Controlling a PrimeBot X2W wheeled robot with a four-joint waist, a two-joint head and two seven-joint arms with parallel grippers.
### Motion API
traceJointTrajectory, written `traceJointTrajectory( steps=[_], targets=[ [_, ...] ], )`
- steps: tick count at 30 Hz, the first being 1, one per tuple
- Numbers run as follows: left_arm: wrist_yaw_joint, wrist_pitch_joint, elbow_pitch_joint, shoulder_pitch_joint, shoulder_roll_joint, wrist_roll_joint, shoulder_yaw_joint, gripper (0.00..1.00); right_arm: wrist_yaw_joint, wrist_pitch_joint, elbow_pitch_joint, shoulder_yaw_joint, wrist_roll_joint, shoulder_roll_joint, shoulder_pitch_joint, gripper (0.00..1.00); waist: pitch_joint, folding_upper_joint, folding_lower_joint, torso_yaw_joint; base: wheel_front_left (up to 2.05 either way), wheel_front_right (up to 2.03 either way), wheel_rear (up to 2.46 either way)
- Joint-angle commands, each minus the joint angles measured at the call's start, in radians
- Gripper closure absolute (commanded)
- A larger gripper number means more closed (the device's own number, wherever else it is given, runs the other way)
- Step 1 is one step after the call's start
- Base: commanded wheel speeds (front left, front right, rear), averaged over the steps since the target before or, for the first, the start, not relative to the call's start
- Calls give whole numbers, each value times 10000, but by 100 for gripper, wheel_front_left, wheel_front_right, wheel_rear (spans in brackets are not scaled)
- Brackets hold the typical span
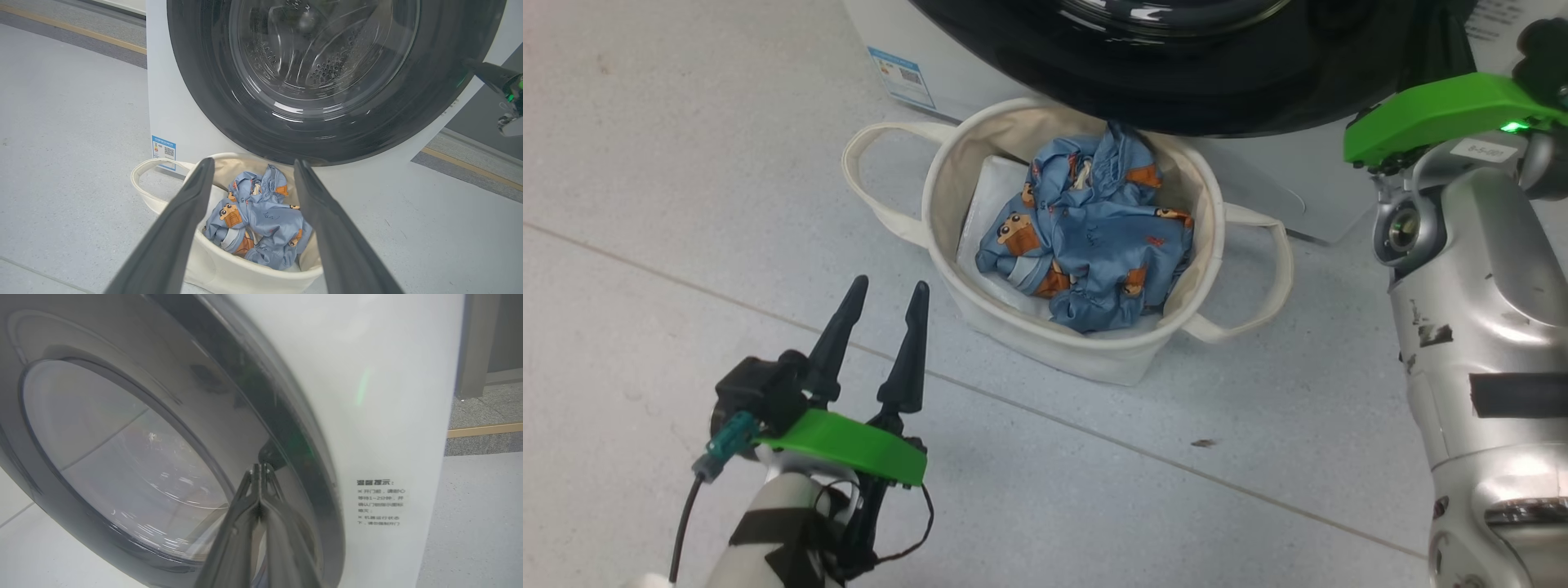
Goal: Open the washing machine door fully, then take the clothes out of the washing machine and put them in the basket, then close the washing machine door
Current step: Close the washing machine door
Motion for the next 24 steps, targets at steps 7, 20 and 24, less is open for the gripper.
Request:
traceJointTrajectory(
  steps=[7,20,24],
  targets=[
    [-57,-120,-324,-203,161,-9,471,0,69,-124,128,-246,-298,158,-737,100,171,0,-1,-19,0,0,0],
    [-57,-120,-334,-16,537,79,900,0,69,-124,269,689,-153,158,-267,0,-395,0,-1,-423,0,0,0],
    [-57,-120,-211,127,958,-41,1158,0,69,-124,-272,1170,64,158,445,0,-935,0,-1,-759,0,0,0]
  ],
)
